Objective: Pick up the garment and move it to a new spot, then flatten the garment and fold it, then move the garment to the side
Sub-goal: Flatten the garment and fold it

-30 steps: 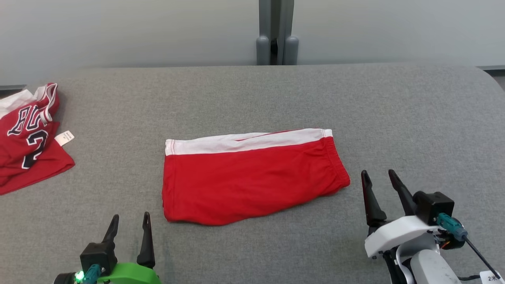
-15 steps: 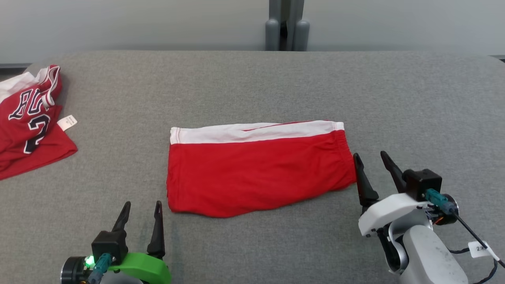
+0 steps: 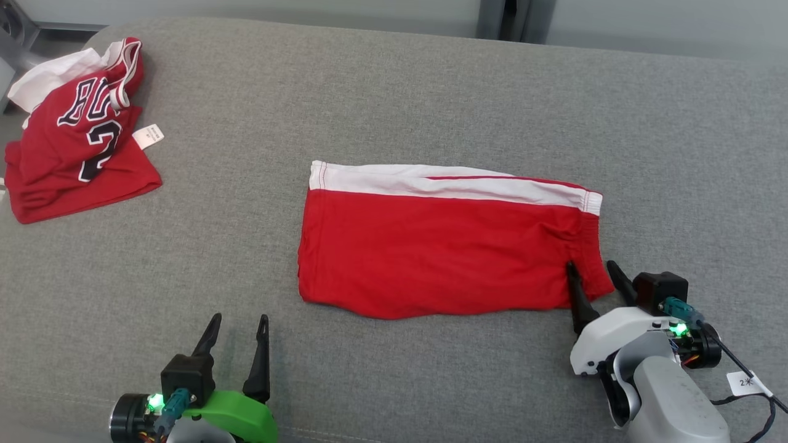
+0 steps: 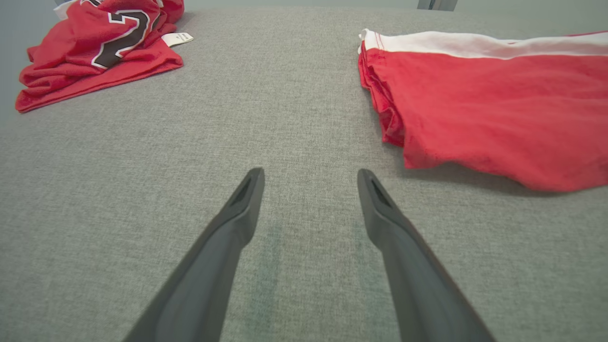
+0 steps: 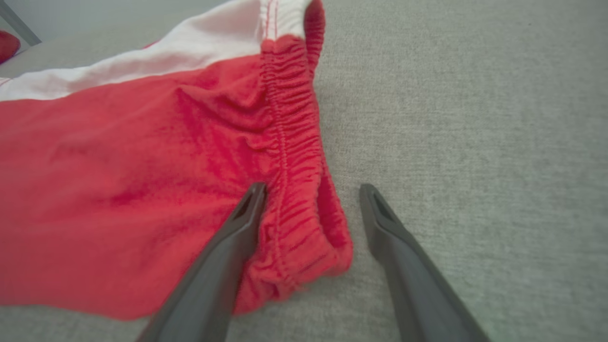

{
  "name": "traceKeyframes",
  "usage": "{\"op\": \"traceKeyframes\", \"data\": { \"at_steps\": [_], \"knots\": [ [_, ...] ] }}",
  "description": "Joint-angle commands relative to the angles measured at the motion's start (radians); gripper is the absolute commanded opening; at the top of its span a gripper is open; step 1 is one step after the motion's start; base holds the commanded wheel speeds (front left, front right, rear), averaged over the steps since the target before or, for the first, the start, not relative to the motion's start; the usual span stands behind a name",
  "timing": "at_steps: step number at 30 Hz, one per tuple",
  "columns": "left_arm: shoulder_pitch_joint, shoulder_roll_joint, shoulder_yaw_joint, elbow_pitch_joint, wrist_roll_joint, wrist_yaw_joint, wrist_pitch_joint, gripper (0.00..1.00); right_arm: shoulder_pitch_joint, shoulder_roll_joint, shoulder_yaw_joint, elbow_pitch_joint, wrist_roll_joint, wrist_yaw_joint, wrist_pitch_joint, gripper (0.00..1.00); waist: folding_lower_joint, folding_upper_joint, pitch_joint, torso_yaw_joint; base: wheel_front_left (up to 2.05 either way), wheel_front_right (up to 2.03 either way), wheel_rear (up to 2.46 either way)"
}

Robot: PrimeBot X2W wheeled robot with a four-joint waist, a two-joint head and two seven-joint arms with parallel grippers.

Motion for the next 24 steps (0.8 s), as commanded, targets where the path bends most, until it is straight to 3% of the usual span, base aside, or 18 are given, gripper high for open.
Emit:
{"op": "traceKeyframes", "data": {
  "at_steps": [1,2,3,4,5,10,20,24],
  "knots": [
    [-0.018,0.001,0.005,-0.001,0.009,-0.002,0.000,1.00,0.010,-0.003,0.009,0.031,0.016,-0.001,0.011,1.00,0.0001,0.0000,0.009,-0.001,0.00,0.00,0.00],
    [-0.021,0.001,0.005,0.000,0.008,-0.002,0.000,1.00,0.012,-0.002,0.021,0.033,0.023,-0.001,0.011,1.00,0.0001,0.0000,0.009,-0.005,0.00,0.00,0.00],
    [-0.025,0.001,0.005,-0.002,0.010,-0.003,0.000,1.00,0.015,-0.002,0.036,0.034,0.039,-0.001,0.011,0.82,0.0001,0.0000,0.010,-0.009,0.00,0.00,0.00],
    [-0.027,0.001,0.005,-0.004,0.011,-0.004,0.000,1.00,0.017,0.000,0.050,0.034,0.053,-0.001,0.012,0.29,0.0001,0.0000,0.010,-0.012,0.00,0.00,0.00],
    [-0.027,0.001,0.004,-0.005,0.013,-0.005,0.000,1.00,0.022,0.001,0.068,0.032,0.072,-0.001,0.011,0.00,0.0001,0.0000,0.008,-0.017,0.00,0.00,0.00],
    [-0.025,0.001,0.004,-0.009,0.012,-0.004,0.000,1.00,0.040,-0.004,0.078,0.004,0.134,-0.002,0.011,0.00,0.0001,0.0000,-0.005,-0.042,0.00,0.00,0.00],
    [-0.004,0.001,-0.002,-0.021,-0.010,0.007,0.000,1.00,0.043,-0.003,-0.048,-0.115,0.141,-0.001,0.003,0.00,0.0001,0.0000,-0.041,-0.109,0.00,0.00,0.00],
    [-0.007,0.001,-0.023,-0.023,-0.031,0.002,0.000,1.00,0.032,0.000,0.091,-0.186,0.235,-0.001,0.003,0.00,0.0001,0.0000,-0.049,-0.115,0.00,0.00,0.00]
  ]
}}
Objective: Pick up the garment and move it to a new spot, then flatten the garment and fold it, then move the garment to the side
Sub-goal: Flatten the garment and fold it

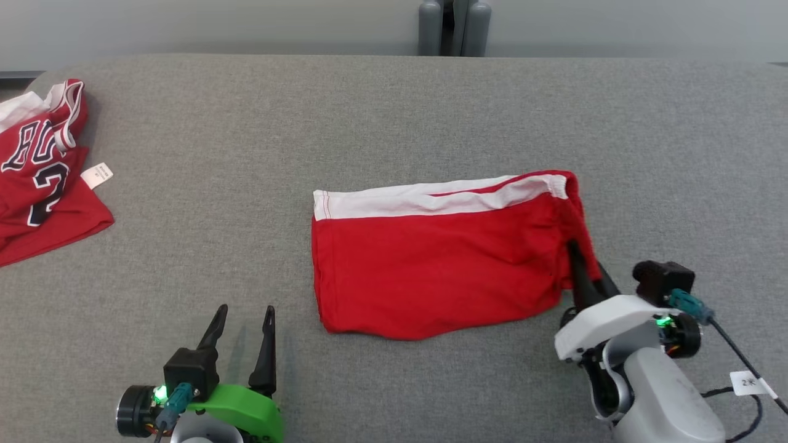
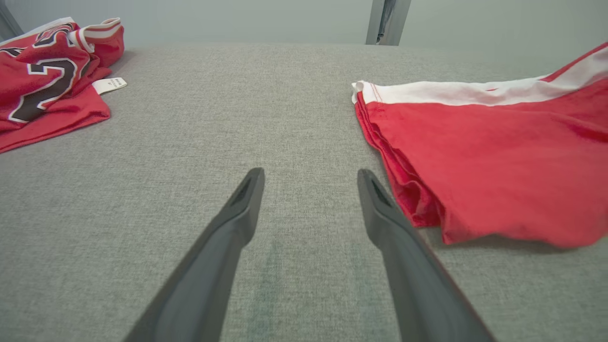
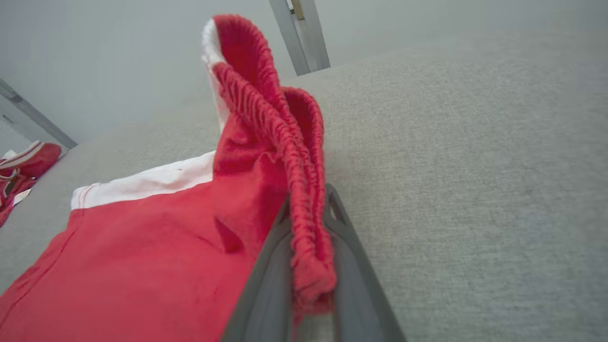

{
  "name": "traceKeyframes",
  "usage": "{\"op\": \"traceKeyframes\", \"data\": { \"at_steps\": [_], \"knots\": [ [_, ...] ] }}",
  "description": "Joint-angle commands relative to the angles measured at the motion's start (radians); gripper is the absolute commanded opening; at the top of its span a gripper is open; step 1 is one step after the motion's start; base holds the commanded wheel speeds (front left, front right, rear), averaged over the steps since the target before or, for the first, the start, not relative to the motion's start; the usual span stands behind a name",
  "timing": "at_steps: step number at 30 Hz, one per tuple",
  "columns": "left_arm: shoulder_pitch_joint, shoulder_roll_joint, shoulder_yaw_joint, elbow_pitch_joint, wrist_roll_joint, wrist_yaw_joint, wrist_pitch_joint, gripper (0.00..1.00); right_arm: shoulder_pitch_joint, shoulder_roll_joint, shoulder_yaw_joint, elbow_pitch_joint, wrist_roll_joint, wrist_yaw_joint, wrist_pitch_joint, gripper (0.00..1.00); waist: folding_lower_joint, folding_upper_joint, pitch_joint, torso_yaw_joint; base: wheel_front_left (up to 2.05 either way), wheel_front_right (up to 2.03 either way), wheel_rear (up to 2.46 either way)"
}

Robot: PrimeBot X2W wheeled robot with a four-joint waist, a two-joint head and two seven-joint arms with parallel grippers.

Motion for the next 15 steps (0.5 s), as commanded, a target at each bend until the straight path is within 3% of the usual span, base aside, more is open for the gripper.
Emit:
{"op": "traceKeyframes", "data": {
  "at_steps": [1,8,15],
  "knots": [
    [0.007,0.002,-0.007,-0.001,-0.008,-0.001,0.000,1.00,-0.009,0.002,0.043,-0.017,0.036,0.000,0.000,0.00,0.0000,0.0000,-0.012,-0.001,0.00,0.00,0.00],
    [0.027,0.002,-0.044,0.011,-0.025,0.003,0.000,1.00,-0.050,0.000,0.261,-0.061,0.178,0.000,0.000,0.00,0.0000,0.0000,-0.039,0.070,0.00,0.00,0.00],
    [0.024,0.002,-0.082,0.024,-0.010,0.000,0.000,1.00,-0.120,0.001,0.379,-0.015,0.197,0.000,0.000,0.00,0.0000,0.0000,-0.036,0.195,0.00,0.00,0.00]
  ]
}}
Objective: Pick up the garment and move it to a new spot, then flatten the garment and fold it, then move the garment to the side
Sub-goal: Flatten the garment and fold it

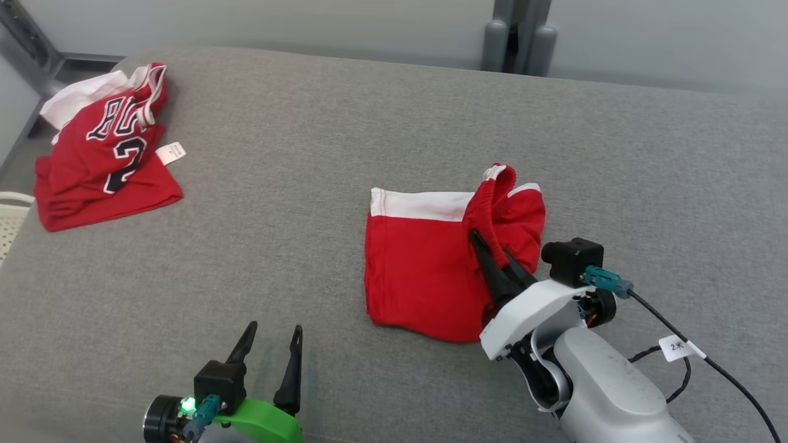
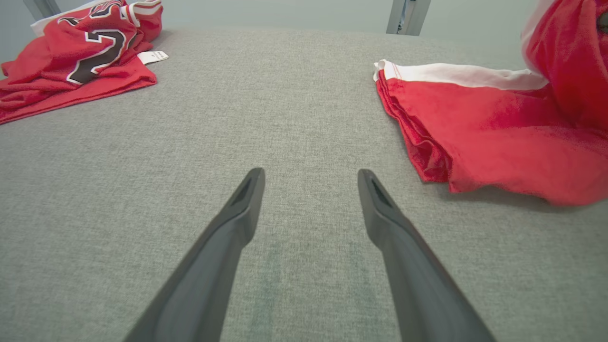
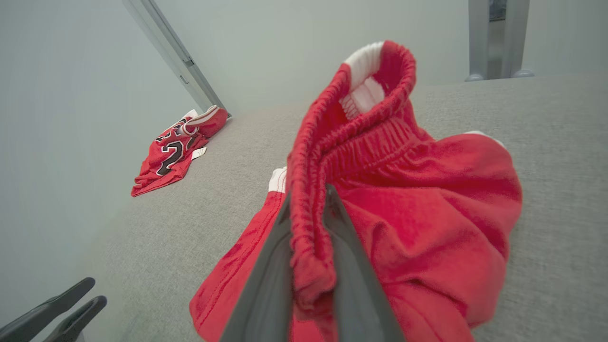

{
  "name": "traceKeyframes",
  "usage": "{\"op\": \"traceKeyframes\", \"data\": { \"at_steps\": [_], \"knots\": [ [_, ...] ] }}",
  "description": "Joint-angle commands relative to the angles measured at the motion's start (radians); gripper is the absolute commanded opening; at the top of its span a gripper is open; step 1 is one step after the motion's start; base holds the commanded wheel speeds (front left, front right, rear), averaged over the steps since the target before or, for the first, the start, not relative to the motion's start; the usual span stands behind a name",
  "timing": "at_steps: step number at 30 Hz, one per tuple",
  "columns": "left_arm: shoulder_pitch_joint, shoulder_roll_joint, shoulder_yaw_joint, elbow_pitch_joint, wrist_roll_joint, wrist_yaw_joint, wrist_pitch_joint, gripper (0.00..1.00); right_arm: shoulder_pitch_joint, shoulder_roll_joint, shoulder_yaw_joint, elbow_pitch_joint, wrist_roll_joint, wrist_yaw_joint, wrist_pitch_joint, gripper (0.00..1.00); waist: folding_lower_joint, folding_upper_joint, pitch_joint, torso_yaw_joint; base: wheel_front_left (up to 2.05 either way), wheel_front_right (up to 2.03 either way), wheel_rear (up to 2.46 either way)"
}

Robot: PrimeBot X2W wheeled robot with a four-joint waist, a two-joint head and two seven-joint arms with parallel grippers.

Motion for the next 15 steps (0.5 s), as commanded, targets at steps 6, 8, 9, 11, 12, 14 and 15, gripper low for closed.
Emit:
{"op": "traceKeyframes", "data": {
  "at_steps": [6,8,9,11,12,14,15],
  "knots": [
    [-0.019,0.003,-0.002,0.020,0.042,-0.014,0.000,1.00,-0.066,-0.001,0.086,0.080,-0.017,0.000,0.000,1.00,0.0000,0.0000,-0.003,0.138,0.00,0.00,0.00],
    [-0.021,0.003,0.006,0.020,0.043,-0.016,0.000,1.00,-0.078,-0.002,0.111,0.068,-0.003,0.000,0.000,1.00,0.0000,0.0000,-0.002,0.141,0.00,0.00,0.00],
    [-0.024,0.003,0.010,0.017,0.042,-0.017,0.000,1.00,-0.084,-0.002,0.127,0.056,-0.007,0.000,0.000,1.00,0.0000,0.0000,-0.002,0.138,0.00,0.00,0.00],
    [-0.031,0.002,0.016,0.009,0.041,-0.015,0.000,1.00,-0.079,-0.003,0.136,0.026,-0.004,0.000,0.000,1.00,0.0000,0.0000,-0.001,0.123,0.00,0.00,0.00],
    [-0.033,0.002,0.018,0.005,0.038,-0.014,0.000,1.00,-0.077,-0.005,0.136,0.016,-0.023,0.000,0.000,1.00,0.0000,0.0000,-0.002,0.114,0.00,0.00,0.00],
    [-0.036,0.002,0.017,-0.008,0.033,-0.010,0.000,1.00,-0.060,-0.007,0.099,0.000,-0.057,-0.001,0.000,1.00,0.0000,0.0000,-0.003,0.090,0.00,0.00,0.00],
    [-0.035,0.002,0.017,-0.014,0.033,-0.006,0.000,1.00,-0.049,-0.005,0.070,-0.004,-0.088,-0.001,0.000,1.00,0.0000,0.0000,-0.004,0.074,0.00,0.00,0.00]
  ]
}}
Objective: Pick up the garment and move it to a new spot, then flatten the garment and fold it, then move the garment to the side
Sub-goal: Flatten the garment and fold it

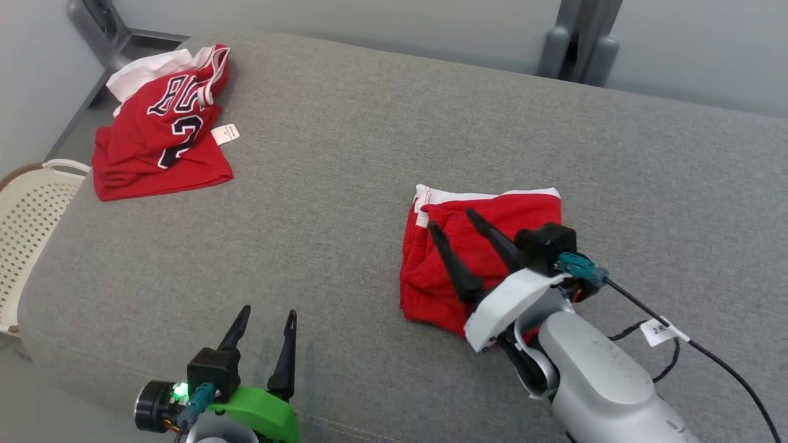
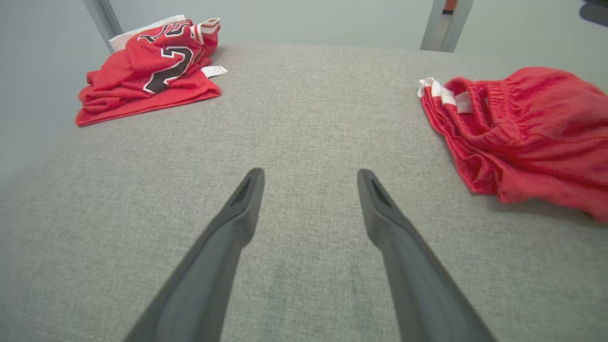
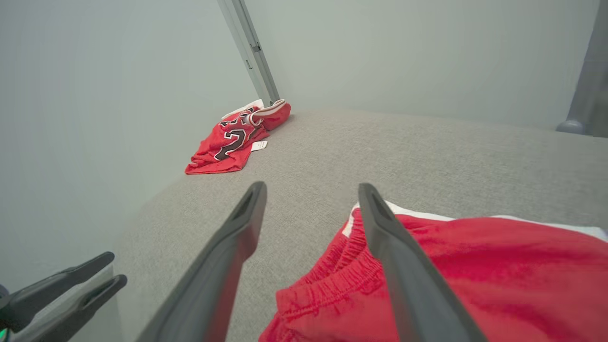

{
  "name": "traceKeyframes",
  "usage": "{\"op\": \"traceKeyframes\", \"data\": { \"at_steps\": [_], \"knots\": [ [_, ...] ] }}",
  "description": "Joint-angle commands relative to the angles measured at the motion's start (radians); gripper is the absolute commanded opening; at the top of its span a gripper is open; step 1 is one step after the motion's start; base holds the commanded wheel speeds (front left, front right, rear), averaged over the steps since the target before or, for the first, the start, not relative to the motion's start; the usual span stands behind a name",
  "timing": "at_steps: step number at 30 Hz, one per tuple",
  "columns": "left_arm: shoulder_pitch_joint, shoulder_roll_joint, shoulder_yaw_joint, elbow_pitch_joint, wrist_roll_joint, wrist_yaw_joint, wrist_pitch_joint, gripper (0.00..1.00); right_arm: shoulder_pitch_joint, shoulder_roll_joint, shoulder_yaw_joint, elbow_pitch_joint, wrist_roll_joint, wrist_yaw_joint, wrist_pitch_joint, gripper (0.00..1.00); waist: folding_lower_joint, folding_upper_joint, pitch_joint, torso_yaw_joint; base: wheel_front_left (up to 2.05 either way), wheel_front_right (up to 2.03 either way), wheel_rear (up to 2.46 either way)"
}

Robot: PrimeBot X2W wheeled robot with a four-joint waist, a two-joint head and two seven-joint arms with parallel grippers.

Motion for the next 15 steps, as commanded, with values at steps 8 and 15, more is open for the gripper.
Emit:
{"op": "traceKeyframes", "data": {
  "at_steps": [8,15],
  "knots": [
    [-0.025,0.002,0.011,-0.036,0.012,0.033,0.000,1.00,0.148,-0.007,-0.337,-0.082,-0.261,-0.001,0.000,1.00,0.0000,0.0000,-0.013,-0.147,0.00,0.00,0.00],
    [0.024,0.011,0.055,-0.037,0.043,0.045,0.000,1.00,0.263,-0.007,-0.459,-0.125,-0.339,-0.001,0.000,1.00,0.0000,0.0000,-0.052,-0.221,0.00,0.00,0.00]
  ]
}}
